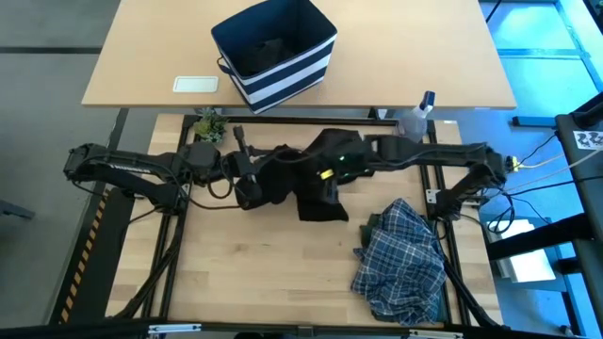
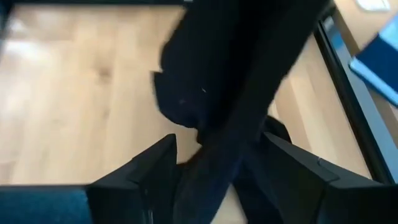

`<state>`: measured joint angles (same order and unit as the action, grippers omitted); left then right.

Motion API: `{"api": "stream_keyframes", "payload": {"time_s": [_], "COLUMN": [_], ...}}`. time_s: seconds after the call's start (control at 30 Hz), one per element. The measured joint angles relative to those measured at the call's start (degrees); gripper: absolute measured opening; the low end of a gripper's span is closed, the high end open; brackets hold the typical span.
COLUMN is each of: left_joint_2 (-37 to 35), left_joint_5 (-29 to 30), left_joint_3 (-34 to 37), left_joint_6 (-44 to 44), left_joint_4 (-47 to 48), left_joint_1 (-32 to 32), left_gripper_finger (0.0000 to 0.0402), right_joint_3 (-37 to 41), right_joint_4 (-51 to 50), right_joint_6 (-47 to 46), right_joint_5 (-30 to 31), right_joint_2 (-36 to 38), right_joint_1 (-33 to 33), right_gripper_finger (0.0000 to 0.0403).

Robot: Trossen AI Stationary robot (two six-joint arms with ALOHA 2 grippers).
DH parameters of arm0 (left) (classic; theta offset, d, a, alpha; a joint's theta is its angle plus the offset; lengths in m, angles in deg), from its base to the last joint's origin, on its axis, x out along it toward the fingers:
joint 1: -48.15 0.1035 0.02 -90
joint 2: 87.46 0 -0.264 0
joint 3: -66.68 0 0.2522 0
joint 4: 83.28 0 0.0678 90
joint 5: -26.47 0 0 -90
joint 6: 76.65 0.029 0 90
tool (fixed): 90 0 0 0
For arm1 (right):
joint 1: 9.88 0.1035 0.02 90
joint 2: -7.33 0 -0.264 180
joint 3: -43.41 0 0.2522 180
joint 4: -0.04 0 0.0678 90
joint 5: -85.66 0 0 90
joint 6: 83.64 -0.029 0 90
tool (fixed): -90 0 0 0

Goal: Fold Laundry from Bin
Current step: Fold the black shirt

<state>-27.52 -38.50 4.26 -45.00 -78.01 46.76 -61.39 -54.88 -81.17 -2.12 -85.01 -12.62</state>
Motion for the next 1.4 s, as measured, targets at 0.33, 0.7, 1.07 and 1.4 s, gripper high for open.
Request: {"api": "stream_keyframes", "payload": {"time_s": [0.33, 0.7, 1.07, 1.4], "left_joint_2": [0.0, 0.0, -0.6, 0.0], "left_joint_5": [0.0, 0.0, -0.3, -2.2], "left_joint_3": [0.0, 0.0, 0.0, 0.8], "left_joint_6": [0.0, 0.0, -11.7, -28.2], "left_joint_4": [0.3, 0.7, 18.6, 33.5], "left_joint_1": [0.0, 0.0, -2.4, -7.3], "left_gripper_finger": [0.0, 0.0, 0.0074, 0.0141], "right_joint_3": [0.0, 0.0, 0.0, 0.0], "right_joint_4": [-1.6, -7.6, -21.5, -33.6], "right_joint_6": [-2.9, -0.5, -2.0, -7.2], "right_joint_5": [1.2, 0.7, 6.1, 13.2], "right_joint_2": [-6.5, -6.2, -2.0, 0.7], "right_joint_1": [0.5, 0.5, 1.2, 7.3], "right_gripper_finger": [0.0225, 0.0031, 0.0004, 0.0002]}}
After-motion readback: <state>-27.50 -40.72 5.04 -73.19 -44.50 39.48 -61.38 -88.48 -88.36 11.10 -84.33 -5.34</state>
